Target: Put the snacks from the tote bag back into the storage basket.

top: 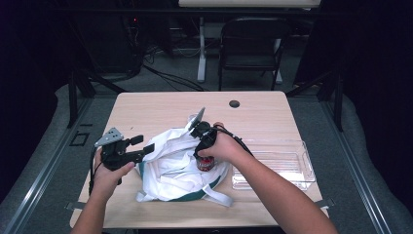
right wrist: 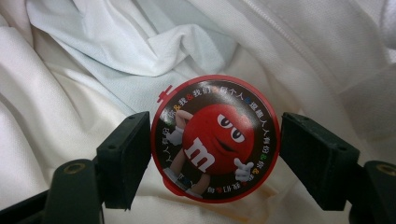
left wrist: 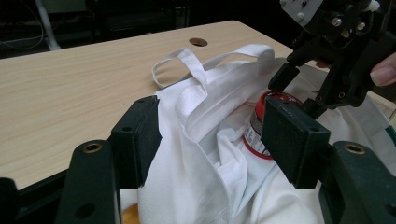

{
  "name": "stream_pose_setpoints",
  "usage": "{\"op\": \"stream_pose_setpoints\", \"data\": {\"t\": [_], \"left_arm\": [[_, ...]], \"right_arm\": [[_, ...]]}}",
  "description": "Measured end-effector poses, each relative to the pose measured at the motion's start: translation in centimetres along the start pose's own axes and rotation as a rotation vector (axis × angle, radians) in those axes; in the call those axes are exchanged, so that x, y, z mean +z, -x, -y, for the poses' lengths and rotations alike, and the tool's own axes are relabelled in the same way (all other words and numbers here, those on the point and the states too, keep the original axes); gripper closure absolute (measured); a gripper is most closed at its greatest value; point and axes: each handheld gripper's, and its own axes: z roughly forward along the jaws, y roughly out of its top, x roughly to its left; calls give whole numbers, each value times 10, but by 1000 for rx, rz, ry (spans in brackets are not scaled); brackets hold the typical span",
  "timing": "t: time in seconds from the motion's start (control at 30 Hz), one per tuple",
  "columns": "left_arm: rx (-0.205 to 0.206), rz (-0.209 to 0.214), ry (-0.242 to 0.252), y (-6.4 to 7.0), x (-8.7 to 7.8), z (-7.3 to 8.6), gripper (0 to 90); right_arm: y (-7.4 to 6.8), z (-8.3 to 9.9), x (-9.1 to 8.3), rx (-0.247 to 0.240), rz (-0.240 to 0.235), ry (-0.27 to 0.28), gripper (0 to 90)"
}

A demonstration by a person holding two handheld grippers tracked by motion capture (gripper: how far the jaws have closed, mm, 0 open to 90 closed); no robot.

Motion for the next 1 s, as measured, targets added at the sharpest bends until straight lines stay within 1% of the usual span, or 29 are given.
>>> {"op": "stream_pose_setpoints", "data": {"t": [0.1,0.13,0.23,0.3,0.33,0.4,0.47,0.57,0.77,0.93,0.97,1.0], "left_arm": [[-1,0,1,0,0,0,374],[-1,1,2,0,0,0,374],[-1,1,1,0,-1,0,374],[-1,1,0,0,-1,0,374],[-1,2,4,0,0,0,374],[-1,2,4,0,0,0,374],[-1,0,3,0,-1,0,374],[-1,1,2,0,0,0,374],[-1,1,4,0,0,0,374],[-2,1,4,0,0,0,374],[-1,1,2,0,0,0,374],[-1,1,2,0,0,0,374]], "right_arm": [[0,-1,3,10,-1,-10,250],[-1,-1,3,14,-2,-28,250],[-1,-2,5,16,1,-25,247],[-1,-2,7,22,-4,-32,245],[-1,-2,8,21,2,-44,245],[-1,-1,10,21,2,-34,245],[-1,-2,11,19,6,-50,245],[-1,-2,12,17,5,-51,245],[-1,-3,16,34,-5,-62,245],[0,-4,19,33,0,-69,246],[0,-4,19,45,-5,-72,246],[0,-4,19,45,-5,-72,246]]}}
